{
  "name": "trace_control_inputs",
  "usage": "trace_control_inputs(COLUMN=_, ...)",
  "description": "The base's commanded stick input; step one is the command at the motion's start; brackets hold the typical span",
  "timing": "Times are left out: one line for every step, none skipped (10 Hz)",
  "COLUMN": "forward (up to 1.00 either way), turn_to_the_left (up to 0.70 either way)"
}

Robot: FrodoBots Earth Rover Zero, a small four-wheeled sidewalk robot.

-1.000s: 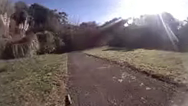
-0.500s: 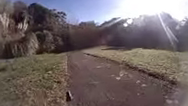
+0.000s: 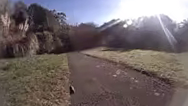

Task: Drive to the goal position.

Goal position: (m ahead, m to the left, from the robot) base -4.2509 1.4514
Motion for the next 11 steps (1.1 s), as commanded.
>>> trace_control_inputs(forward=-0.65, turn_to_the_left=-0.32)
trace_control_inputs(forward=-0.65, turn_to_the_left=-0.33)
trace_control_inputs(forward=-0.67, turn_to_the_left=-0.34)
trace_control_inputs(forward=-0.68, turn_to_the_left=-0.12)
trace_control_inputs(forward=-0.69, turn_to_the_left=0.0)
trace_control_inputs(forward=-0.69, turn_to_the_left=0.0)
trace_control_inputs(forward=-0.69, turn_to_the_left=0.0)
trace_control_inputs(forward=-0.69, turn_to_the_left=0.0)
trace_control_inputs(forward=-0.7, turn_to_the_left=0.0)
trace_control_inputs(forward=-0.7, turn_to_the_left=0.0)
trace_control_inputs(forward=-0.7, turn_to_the_left=0.0)
